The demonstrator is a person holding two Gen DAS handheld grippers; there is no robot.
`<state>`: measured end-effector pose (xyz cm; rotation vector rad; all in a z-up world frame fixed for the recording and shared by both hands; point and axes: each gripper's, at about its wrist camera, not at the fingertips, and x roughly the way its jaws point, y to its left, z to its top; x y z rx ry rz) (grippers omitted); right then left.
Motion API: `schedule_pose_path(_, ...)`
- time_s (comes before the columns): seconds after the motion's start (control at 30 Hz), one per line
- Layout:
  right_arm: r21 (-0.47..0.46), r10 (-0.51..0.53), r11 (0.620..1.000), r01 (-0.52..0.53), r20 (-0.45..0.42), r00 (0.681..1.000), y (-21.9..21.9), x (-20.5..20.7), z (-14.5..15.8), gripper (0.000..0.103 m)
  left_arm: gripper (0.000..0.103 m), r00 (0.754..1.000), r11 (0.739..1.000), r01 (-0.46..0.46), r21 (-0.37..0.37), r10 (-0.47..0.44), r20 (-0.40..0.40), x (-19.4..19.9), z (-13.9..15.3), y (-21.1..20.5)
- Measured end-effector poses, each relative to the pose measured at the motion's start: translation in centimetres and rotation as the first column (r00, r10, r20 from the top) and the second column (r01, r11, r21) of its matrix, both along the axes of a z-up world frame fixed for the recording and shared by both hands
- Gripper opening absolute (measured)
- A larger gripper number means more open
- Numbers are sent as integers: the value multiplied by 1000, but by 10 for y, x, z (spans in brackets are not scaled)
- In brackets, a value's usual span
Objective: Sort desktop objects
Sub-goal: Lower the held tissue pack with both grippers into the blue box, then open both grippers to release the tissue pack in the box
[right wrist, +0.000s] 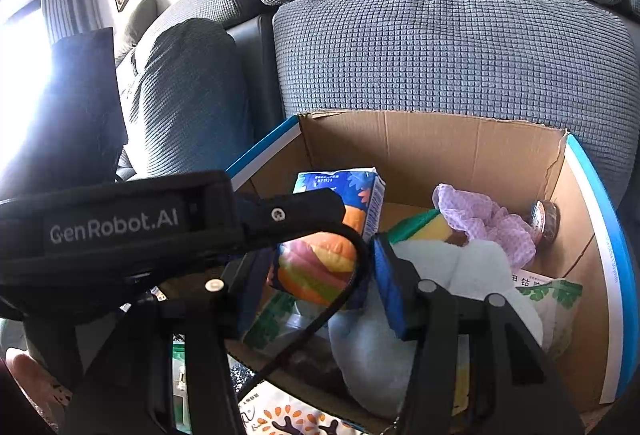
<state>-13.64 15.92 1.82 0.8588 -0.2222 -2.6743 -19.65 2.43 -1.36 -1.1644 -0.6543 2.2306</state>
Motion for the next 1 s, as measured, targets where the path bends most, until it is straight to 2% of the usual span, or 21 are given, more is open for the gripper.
schedule_pose_path(0.57, -8, 3, 1000, -3, 1, 1000, 2, 0, -1, 53, 47, 1000, 1000, -5, 3, 5, 3, -2, 0, 0)
schedule_pose_path(0.7, -19, 4, 1000, -4, -1, 1000, 2, 0, -1, 52, 60, 1000, 1000, 6, -6, -6, 2, -1, 0, 3)
schedule_pose_path(0.8, -24, 3, 1000, -3, 1, 1000, 3, -1, -1, 52, 64, 1000, 1000, 8, -17, -8, -1, -1, 0, 5)
schedule_pose_path(0.87, -24, 4, 1000, -4, 0, 1000, 3, 0, -1, 52, 67, 1000, 1000, 5, 1, -5, -4, -1, 0, 3)
schedule_pose_path(1.0, -13, 0, 1000, 0, -14, 1000, 0, 2, 1, 60, 80, 1000, 999, 15, 45, -15, -10, -1, 0, 2)
